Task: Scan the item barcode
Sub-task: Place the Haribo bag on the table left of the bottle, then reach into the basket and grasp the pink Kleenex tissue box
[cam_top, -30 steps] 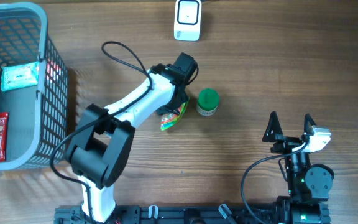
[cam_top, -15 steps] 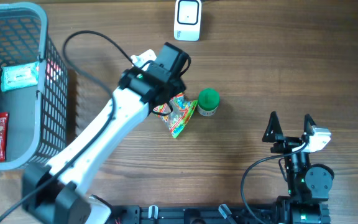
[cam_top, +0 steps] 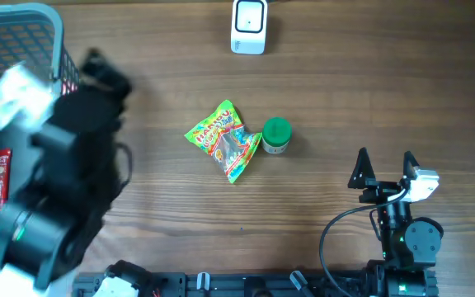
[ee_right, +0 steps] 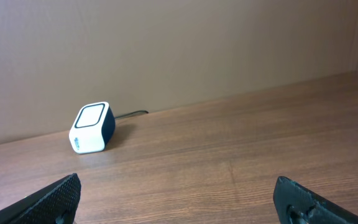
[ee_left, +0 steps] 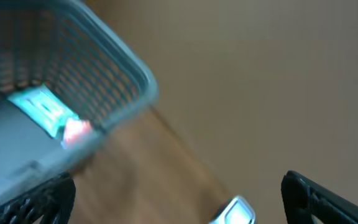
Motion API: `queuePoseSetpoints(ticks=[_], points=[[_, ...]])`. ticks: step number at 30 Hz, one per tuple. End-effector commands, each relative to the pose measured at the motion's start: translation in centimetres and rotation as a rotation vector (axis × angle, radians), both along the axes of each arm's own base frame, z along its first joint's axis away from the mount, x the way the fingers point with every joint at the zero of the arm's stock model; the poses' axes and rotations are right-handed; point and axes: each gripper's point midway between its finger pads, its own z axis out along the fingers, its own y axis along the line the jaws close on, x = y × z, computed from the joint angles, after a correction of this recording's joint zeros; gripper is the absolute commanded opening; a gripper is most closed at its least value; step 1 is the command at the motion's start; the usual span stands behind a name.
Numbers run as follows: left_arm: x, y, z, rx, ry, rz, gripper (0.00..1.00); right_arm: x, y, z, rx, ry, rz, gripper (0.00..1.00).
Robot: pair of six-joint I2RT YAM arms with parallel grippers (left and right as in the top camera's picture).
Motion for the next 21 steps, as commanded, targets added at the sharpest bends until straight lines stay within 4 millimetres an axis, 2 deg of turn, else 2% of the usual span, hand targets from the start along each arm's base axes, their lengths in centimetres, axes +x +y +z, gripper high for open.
queuePoseSetpoints(ticks=[1,4,6,8,10,12,16,18,20,21], points=[[-4.4,8.2,1.8,0.04,-0.052,0.322,1.0,0.0,-0.1,0.0,-0.011,-0.003,-0.006,1.0],[-5.7,11.5,0.8,0.033,-0.01,0.448,1.0,0.0,-0.1,0.0,-0.011,-0.003,-0.006,1.0],[-4.7,13.0,-1.0,0.008,0.061,0.469,1.0,0.0,-0.1,0.0,-0.012,-0.003,-0.006,1.0],[-3.1,14.2,-3.0,-0.027,0.127,0.468,1.0,0.0,-0.1,0.0,-0.012,-0.003,-0.006,1.0],[-1.0,15.4,-5.9,-0.088,0.212,0.445,1.0,0.0,-0.1,0.0,-0.012,-0.003,-0.006,1.0],[2.0,16.3,-9.6,-0.151,0.321,0.35,1.0,0.0,-0.1,0.0,-0.011,-0.003,-0.006,1.0],[5.8,17.8,-15.7,-0.209,0.49,0.19,1.0,0.0,-0.1,0.0,-0.012,-0.003,-0.006,1.0],[7.8,18.0,-18.2,-0.195,0.549,0.06,1.0,0.0,-0.1,0.0,-0.011,-0.003,-0.006,1.0],[9.6,17.7,-19.8,-0.169,0.576,-0.072,1.0,0.0,-0.1,0.0,-0.012,-0.003,-0.006,1.0],[11.4,17.4,-21.1,-0.134,0.581,-0.175,1.0,0.0,-0.1,0.0,-0.012,-0.003,-0.006,1.0]])
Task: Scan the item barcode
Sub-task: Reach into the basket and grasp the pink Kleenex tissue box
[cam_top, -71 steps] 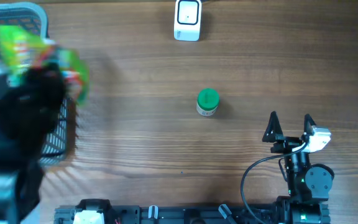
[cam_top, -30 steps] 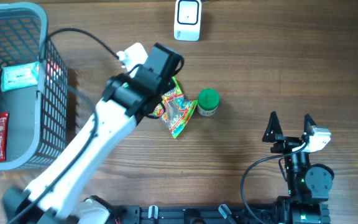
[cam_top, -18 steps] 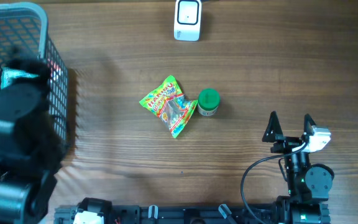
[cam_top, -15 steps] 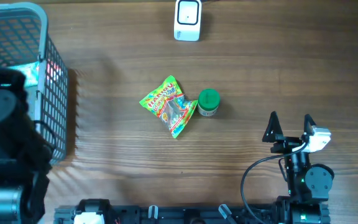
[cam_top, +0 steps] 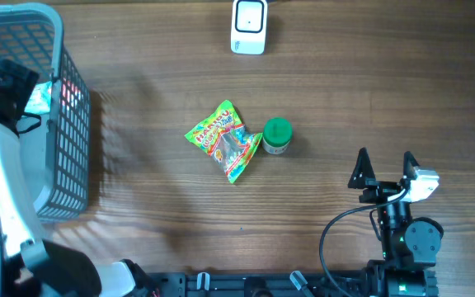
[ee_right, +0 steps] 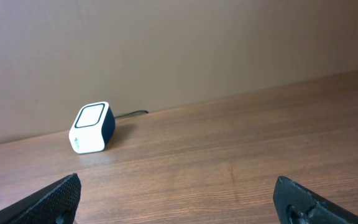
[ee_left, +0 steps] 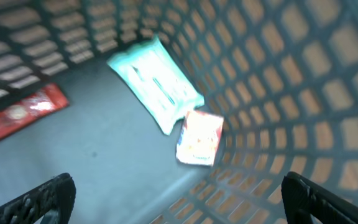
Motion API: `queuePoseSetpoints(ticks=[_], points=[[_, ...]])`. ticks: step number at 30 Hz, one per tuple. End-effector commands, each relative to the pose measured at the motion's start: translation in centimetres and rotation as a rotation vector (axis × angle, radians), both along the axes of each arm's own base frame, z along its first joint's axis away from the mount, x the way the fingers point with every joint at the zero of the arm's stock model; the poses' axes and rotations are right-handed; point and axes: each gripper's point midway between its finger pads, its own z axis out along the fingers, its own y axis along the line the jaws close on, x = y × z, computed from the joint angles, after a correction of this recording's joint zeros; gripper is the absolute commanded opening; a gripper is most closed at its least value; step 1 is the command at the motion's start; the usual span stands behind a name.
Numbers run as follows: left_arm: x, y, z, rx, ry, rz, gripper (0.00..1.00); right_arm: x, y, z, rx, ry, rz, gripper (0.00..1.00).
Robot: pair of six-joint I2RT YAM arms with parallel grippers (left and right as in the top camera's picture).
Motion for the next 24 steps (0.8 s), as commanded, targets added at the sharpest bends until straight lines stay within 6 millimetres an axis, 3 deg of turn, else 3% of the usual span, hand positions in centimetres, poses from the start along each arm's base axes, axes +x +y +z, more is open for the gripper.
queuePoseSetpoints(ticks=[1,6,10,19,24], points=[[3.2,-1.6,-1.9,-0.007,-0.005,-0.281,1.0,0.0,-0.1,0.0,-0.012,-0.003,-0.006,1.0],[5.7,-1.5,-2.1,-0.011,-0.083,-0.324,1.0,0.0,-0.1,0.0,-0.011,-0.003,-0.006,1.0],[6.7,-1.1,-3.4,-0.017,-0.083,-0.329,1.0,0.0,-0.1,0.0,-0.012,-0.003,-0.006,0.99],[7.9,-0.5,-10.4,-0.097,0.017,-0.326,1.0,0.0,-0.1,0.0,-0.012,-0.003,-0.006,1.0],[8.2,-0.4,-12.8,-0.121,0.047,-0.325,1.0,0.0,-0.1,0.0,-0.012,-0.003,-0.006,1.0]])
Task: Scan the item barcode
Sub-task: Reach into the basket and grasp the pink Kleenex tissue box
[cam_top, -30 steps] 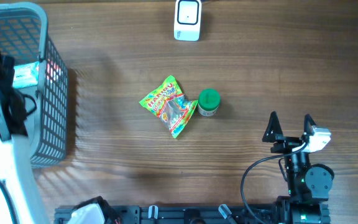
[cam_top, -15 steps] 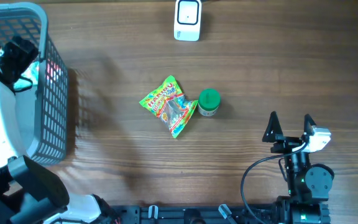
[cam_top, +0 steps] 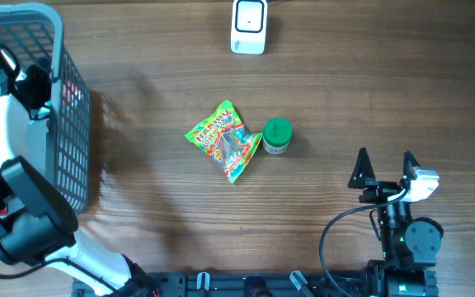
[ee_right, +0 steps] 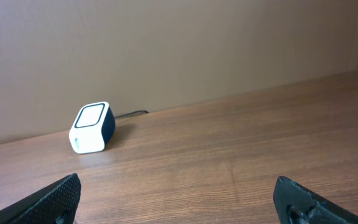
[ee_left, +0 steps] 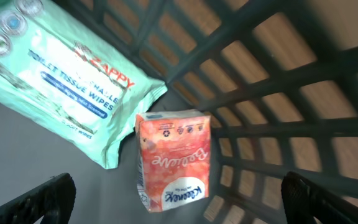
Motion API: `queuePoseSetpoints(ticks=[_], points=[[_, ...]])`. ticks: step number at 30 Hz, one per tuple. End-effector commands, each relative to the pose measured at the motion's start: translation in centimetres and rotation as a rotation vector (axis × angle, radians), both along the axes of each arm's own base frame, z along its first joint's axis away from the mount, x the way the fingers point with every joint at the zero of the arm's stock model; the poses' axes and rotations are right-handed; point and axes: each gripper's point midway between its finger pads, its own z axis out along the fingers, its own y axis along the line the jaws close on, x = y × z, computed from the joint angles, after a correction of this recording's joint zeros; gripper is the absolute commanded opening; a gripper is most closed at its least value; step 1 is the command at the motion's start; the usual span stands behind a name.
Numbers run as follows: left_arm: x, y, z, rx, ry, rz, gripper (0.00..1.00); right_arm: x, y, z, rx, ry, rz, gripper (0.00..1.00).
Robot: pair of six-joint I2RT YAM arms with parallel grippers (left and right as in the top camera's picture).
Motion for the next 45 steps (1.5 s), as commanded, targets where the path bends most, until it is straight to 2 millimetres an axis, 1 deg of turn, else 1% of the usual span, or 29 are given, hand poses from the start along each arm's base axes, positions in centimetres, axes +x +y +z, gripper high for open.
queuePoseSetpoints(ticks=[1,4,7,11,13,15,16,17,19,20,21,22,23,24,25,26,28,31,32,34,36,38,43,44,45], points=[[0.2,-0.2,-1.8,-0.015,0.023,-0.026,1.0,0.0,-0.1,0.0,-0.011,-0.003,-0.006,1.0],[0.2,-0.4,-3.5,-0.034,0.057,-0.029,1.0,0.0,-0.1,0.0,-0.011,-0.003,-0.006,1.0],[0.3,-1.1,-4.9,-0.049,0.082,-0.042,1.0,0.0,-0.1,0.0,-0.011,-0.003,-0.006,1.0],[0.9,-2.8,-6.2,-0.061,0.104,-0.079,0.99,0.0,-0.1,0.0,-0.012,-0.003,-0.006,1.0],[1.1,-3.4,-6.6,-0.064,0.111,-0.092,0.89,0.0,-0.1,0.0,-0.012,-0.003,-0.006,1.0],[1.3,-3.9,-6.6,-0.063,0.112,-0.103,0.77,0.0,-0.1,0.0,-0.011,-0.003,-0.006,1.0],[1.4,-4.0,-6.6,-0.063,0.111,-0.106,0.74,0.0,-0.1,0.0,-0.011,-0.003,-0.006,1.0],[1.4,-4.1,-6.6,-0.063,0.111,-0.107,0.68,0.0,-0.1,0.0,-0.011,-0.003,-0.006,1.0],[1.3,-4.1,-6.6,-0.065,0.115,-0.107,0.46,0.0,-0.1,0.1,-0.012,-0.003,-0.006,0.99],[1.3,-4.1,-6.6,-0.066,0.116,-0.107,0.41,0.0,-0.1,0.0,-0.011,-0.003,-0.006,1.0],[1.2,-4.0,-6.6,-0.066,0.117,-0.105,0.31,0.0,-0.1,0.0,-0.011,-0.003,-0.006,1.0],[1.1,-3.9,-6.7,-0.067,0.119,-0.102,0.16,0.0,-0.1,0.0,-0.011,-0.003,-0.006,1.0],[1.0,-3.7,-6.6,-0.067,0.119,-0.096,0.08,0.0,-0.1,0.0,-0.011,-0.003,-0.006,1.0],[0.9,-3.5,-6.6,-0.068,0.119,-0.092,0.04,0.0,-0.1,0.0,-0.011,-0.003,-0.006,1.0],[0.7,-3.1,-6.3,-0.068,0.117,-0.084,0.04,0.0,-0.1,0.0,-0.011,-0.003,-0.006,1.0],[0.5,-2.7,-5.9,-0.066,0.113,-0.073,0.04,0.0,-0.1,0.0,-0.012,-0.003,-0.006,0.99],[0.0,-1.6,-4.2,-0.056,0.091,-0.049,0.04,0.0,-0.1,0.0,-0.011,-0.003,-0.006,0.99],[-1.1,0.6,0.6,-0.02,0.018,0.006,0.04,0.0,-0.1,0.0,-0.011,-0.003,-0.006,1.0],[-1.8,1.3,2.8,-0.014,-0.021,0.047,0.04,0.0,-0.1,0.0,-0.011,-0.003,-0.006,1.0],[-3.1,2.1,6.3,-0.002,-0.079,0.1,0.04,0.0,-0.1,0.0,-0.011,-0.003,-0.006,1.0],[-4.2,2.1,8.8,0.007,-0.112,0.126,0.04,0.0,-0.1,0.0,-0.011,-0.003,-0.006,1.0],[-5.0,1.7,10.3,0.016,-0.129,0.128,0.04,0.0,-0.1,0.0,-0.011,-0.003,-0.006,1.0],[-6.4,0.7,12.4,0.01,-0.148,0.144,0.04,0.0,-0.1,0.0,-0.012,-0.003,-0.006,1.0],[-6.6,0.4,13.0,0.008,-0.159,0.139,0.04,0.0,-0.1,0.0,-0.011,-0.003,-0.006,1.0],[-6.8,-0.1,14.0,0.006,-0.184,0.126,0.04,0.0,-0.1,0.0,-0.011,-0.003,-0.006,1.0]])
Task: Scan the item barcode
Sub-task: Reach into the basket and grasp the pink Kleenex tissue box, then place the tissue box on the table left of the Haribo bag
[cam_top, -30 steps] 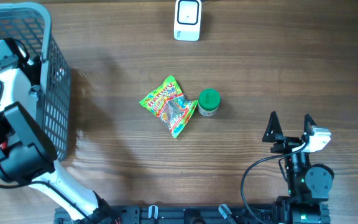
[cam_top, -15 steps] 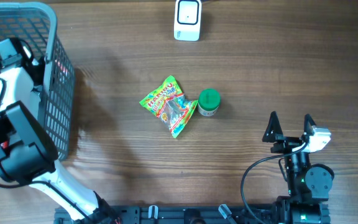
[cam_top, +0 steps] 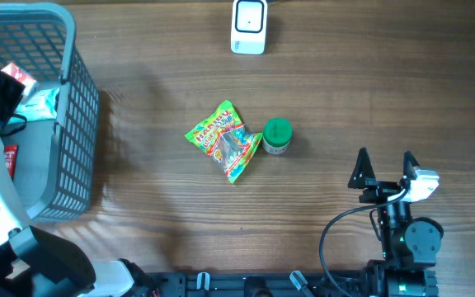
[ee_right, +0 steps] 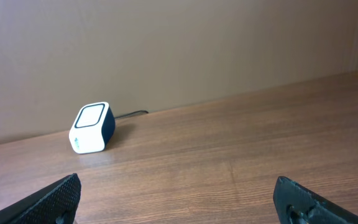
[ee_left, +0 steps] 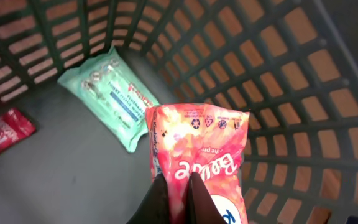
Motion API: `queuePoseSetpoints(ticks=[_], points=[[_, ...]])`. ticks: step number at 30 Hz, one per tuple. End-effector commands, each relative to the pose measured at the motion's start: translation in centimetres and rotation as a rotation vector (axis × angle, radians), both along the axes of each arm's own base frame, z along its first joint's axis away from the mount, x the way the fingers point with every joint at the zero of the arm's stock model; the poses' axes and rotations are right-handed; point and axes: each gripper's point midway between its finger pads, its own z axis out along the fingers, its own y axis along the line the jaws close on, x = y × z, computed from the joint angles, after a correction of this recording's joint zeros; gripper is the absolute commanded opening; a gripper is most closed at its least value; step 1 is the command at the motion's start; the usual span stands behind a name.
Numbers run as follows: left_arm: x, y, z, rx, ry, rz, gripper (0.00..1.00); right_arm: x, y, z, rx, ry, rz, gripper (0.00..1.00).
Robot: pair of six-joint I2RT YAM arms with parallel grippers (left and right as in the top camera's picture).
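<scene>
My left gripper is shut on a pink tissue pack, which it holds up inside the grey basket. From overhead the tissue pack shows at the basket's left side, by my left arm. The white barcode scanner stands at the table's far edge, about the middle; the right wrist view also shows the scanner. My right gripper rests open near the front right, with nothing between its fingers.
On the basket floor lie a green wipes pack and a red packet. A colourful candy bag and a green-capped bottle sit mid-table, between basket and right arm.
My left gripper was open just above the pink tissue pack lying on the basket floor. Now it is shut on the pack and holds it higher above the floor. The right arm has not moved.
My left arm was outside the basket, beside its rim. Then it was over the basket with the wipes, tissue pack and red packet below. Then it hung open close above the tissue pack, and now it grips the pack, lifted off the floor.
</scene>
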Motion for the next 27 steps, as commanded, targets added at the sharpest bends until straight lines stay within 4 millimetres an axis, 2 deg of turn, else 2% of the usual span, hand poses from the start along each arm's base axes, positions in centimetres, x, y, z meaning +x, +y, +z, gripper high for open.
queuePoseSetpoints(ticks=[1,4,8,11,13,16,20,23,27], points=[[-0.5,-1.4,3.6,0.004,-0.088,-0.019,0.04,0.0,-0.1,0.0,-0.012,-0.003,-0.006,1.0],[-1.6,-2.4,7.6,0.049,-0.18,-0.026,0.04,0.0,-0.1,0.0,-0.011,-0.003,-0.006,1.0],[-4.3,-4.6,13.9,0.115,-0.33,-0.03,0.04,0.0,-0.1,0.0,-0.011,-0.003,-0.006,1.0],[-5.7,-8.8,16.9,0.091,-0.421,-0.126,0.04,0.0,-0.1,0.0,-0.011,-0.003,-0.006,1.0],[-6.1,-11.3,17.2,0.066,-0.426,-0.185,0.04,0.0,-0.1,0.0,-0.011,-0.003,-0.006,1.0],[-6.0,-16.0,15.9,-0.003,-0.376,-0.304,0.04,0.0,-0.1,0.0,-0.012,-0.003,-0.006,1.0],[-5.6,-21.5,12.4,-0.141,-0.238,-0.397,0.04,0.0,-0.1,0.0,-0.011,-0.003,-0.006,1.0],[-4.9,-24.0,9.7,-0.181,-0.126,-0.39,0.04,0.0,-0.1,0.0,-0.011,-0.003,-0.006,1.0],[-4.2,-27.4,4.6,-0.195,0.034,-0.318,0.04,0.0,-0.1,0.0,-0.011,-0.003,-0.006,1.0]])
